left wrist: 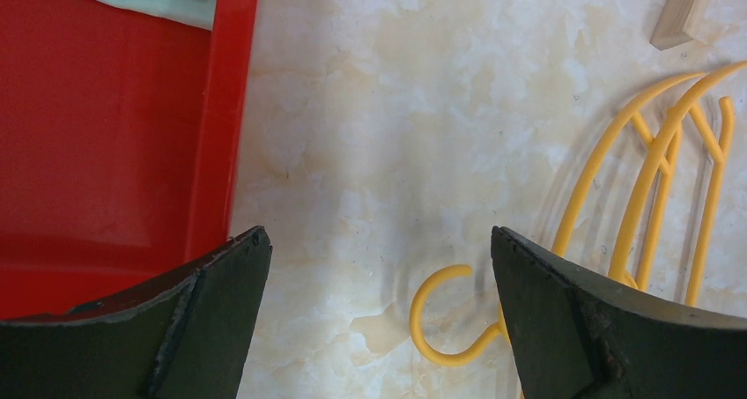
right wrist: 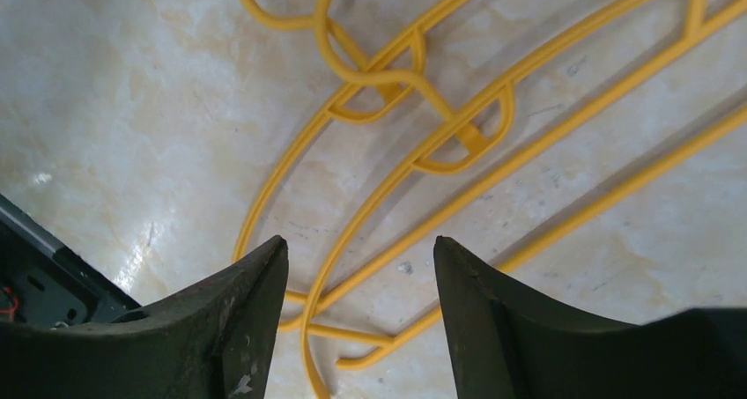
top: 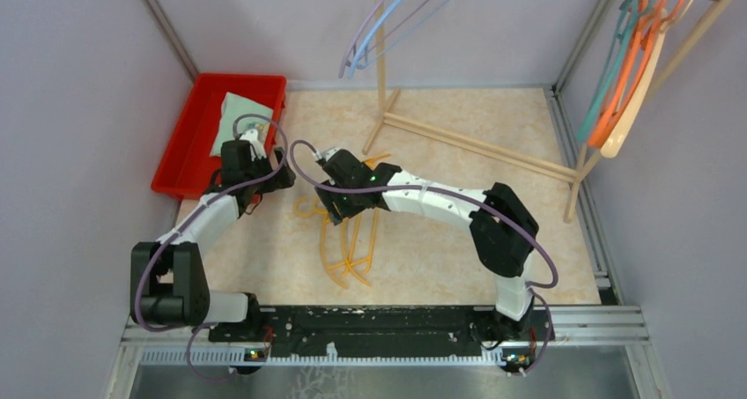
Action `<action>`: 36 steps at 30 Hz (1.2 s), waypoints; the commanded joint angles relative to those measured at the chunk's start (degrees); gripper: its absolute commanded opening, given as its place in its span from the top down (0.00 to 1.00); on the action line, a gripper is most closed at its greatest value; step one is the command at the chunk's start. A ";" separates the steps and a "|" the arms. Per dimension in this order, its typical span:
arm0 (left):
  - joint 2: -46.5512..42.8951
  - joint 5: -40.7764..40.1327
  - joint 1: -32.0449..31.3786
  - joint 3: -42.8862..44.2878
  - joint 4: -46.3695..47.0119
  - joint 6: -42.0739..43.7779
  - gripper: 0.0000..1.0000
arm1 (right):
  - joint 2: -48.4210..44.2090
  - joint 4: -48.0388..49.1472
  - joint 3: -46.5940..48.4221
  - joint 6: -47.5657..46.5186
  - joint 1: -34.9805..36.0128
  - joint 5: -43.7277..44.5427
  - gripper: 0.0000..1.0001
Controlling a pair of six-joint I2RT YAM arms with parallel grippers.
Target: Organize the hangers
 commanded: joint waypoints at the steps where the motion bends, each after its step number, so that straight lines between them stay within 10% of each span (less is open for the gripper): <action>1: -1.77 1.81 0.50 2.07 0.24 2.38 0.00 | 1.23 6.40 -3.69 5.58 2.71 0.75 0.40; 18: -5.53 9.92 0.47 -1.47 3.23 1.45 0.00 | 12.35 7.32 1.40 10.07 3.81 9.04 0.50; 25: -8.60 8.19 0.54 -3.98 1.73 2.07 0.00 | 12.64 5.67 -0.44 10.63 3.81 14.88 1.00; 36: -8.77 8.51 0.49 -3.53 1.64 0.62 0.00 | -10.04 0.04 -9.79 6.69 3.70 20.32 1.00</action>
